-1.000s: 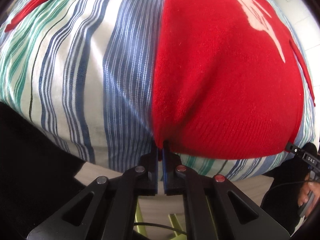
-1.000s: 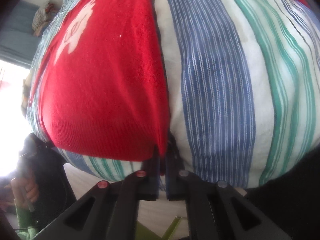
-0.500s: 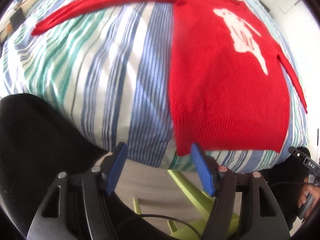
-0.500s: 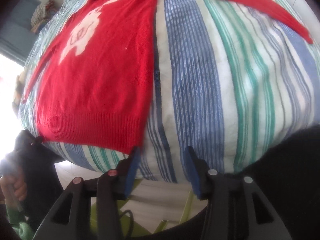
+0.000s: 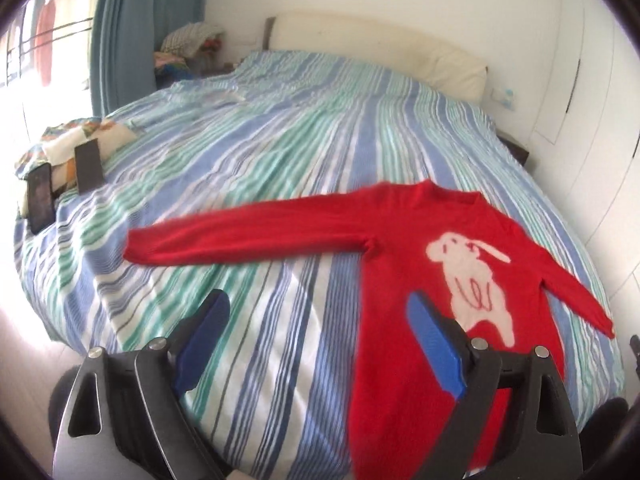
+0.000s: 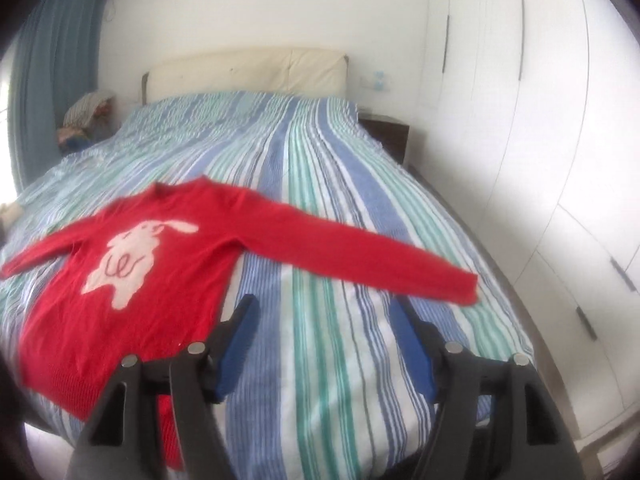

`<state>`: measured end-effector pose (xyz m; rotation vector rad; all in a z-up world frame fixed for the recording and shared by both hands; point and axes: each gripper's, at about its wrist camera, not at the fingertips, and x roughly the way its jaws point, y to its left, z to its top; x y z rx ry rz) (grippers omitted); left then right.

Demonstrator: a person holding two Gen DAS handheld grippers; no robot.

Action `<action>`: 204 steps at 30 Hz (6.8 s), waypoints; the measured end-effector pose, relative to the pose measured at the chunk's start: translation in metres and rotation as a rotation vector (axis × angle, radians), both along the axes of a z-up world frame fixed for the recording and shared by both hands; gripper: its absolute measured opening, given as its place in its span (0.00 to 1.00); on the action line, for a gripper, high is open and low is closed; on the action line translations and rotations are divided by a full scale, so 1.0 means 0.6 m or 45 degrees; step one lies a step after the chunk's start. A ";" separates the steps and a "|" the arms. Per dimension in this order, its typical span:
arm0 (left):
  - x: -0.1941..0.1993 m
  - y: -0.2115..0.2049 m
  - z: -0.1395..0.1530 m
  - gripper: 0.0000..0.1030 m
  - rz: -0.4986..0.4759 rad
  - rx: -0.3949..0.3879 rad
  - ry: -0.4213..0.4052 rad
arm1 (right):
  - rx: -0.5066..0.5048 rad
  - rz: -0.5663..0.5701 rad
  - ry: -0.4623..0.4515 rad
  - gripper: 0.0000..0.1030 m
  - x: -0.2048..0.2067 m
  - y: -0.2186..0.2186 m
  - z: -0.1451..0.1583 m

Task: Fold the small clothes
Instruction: 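Open both tools and lift them off the flattened sweater, then grasp a sleeve cuff with the right tool and lift it across the body, then lay the sleeve on the sweater body and open the right tool, then grasp the other sleeve cuff with the left tool and lift it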

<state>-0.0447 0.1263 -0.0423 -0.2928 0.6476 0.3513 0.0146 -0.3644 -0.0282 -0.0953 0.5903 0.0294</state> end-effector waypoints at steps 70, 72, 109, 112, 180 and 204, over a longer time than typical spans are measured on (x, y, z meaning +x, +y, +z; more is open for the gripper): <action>0.041 -0.040 -0.112 0.97 -0.012 0.155 0.231 | 1.470 -0.615 0.375 0.24 0.260 -0.416 -0.248; 0.042 -0.042 -0.112 0.97 -0.015 0.163 0.234 | 1.478 -0.652 0.410 0.03 0.262 -0.423 -0.259; 0.032 0.020 -0.110 0.97 0.093 -0.086 0.168 | 0.780 0.610 0.613 0.65 0.392 0.242 -0.046; 0.039 0.007 -0.115 0.97 0.069 -0.045 0.195 | 0.778 0.596 0.693 0.64 0.377 0.194 -0.082; 0.100 0.420 -0.115 0.96 0.288 -0.508 0.526 | 0.297 0.157 0.500 0.63 0.132 0.060 -0.193; 0.387 0.116 0.162 0.02 -0.326 -0.027 0.287 | 0.382 0.153 0.514 0.64 0.140 0.054 -0.196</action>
